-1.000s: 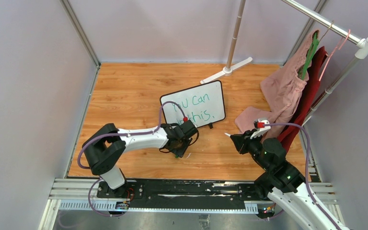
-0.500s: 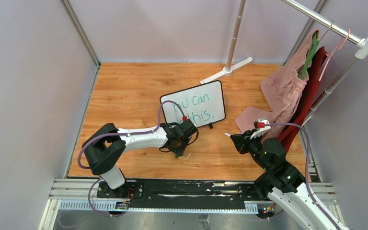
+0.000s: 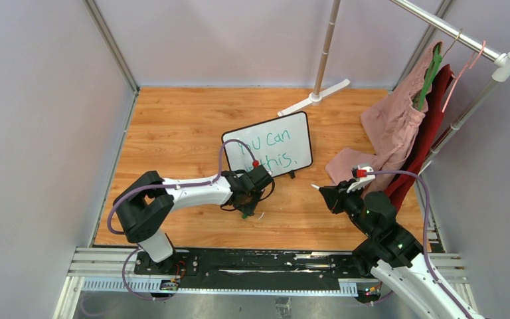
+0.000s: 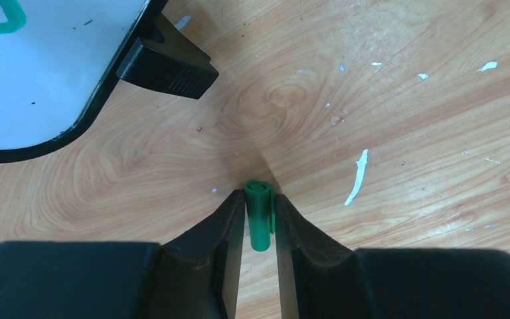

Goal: Write a sentence on the whiteboard
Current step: Close the whiteboard marker at the center of the board.

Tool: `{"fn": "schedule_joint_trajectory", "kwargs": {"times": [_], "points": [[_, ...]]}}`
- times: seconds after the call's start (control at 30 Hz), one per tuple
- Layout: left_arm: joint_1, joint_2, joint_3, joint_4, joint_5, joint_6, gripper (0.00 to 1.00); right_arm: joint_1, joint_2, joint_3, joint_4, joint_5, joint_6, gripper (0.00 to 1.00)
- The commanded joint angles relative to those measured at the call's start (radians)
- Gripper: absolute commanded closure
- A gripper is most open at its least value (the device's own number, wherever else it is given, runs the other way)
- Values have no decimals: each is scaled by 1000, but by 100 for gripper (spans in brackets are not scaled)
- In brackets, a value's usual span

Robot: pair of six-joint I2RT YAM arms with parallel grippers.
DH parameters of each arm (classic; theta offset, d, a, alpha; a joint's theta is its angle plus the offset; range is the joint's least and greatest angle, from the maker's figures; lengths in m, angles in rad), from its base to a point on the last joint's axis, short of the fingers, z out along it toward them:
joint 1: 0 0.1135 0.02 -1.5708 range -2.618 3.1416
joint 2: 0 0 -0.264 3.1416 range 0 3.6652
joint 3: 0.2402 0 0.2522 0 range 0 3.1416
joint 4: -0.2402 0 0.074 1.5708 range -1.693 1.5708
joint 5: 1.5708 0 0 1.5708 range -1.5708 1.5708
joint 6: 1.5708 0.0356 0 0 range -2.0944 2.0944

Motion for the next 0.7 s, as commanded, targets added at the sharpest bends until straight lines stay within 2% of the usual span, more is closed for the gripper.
{"fn": "schedule_joint_trajectory", "kwargs": {"times": [0.0, 0.17, 0.5, 0.67], "points": [[6, 37, -44, 21, 18, -3, 70, 9, -3, -10, 2, 11, -4, 100], [6, 14, -45, -9, 10, 6, 63, 9, -3, -12, 3, 12, -3, 100], [5, 5, -54, -38, 10, 15, 63, 9, -7, -14, 7, 11, -5, 100], [5, -8, -46, -75, -22, 27, 60, 8, -7, -12, 7, 12, -4, 100]]}}
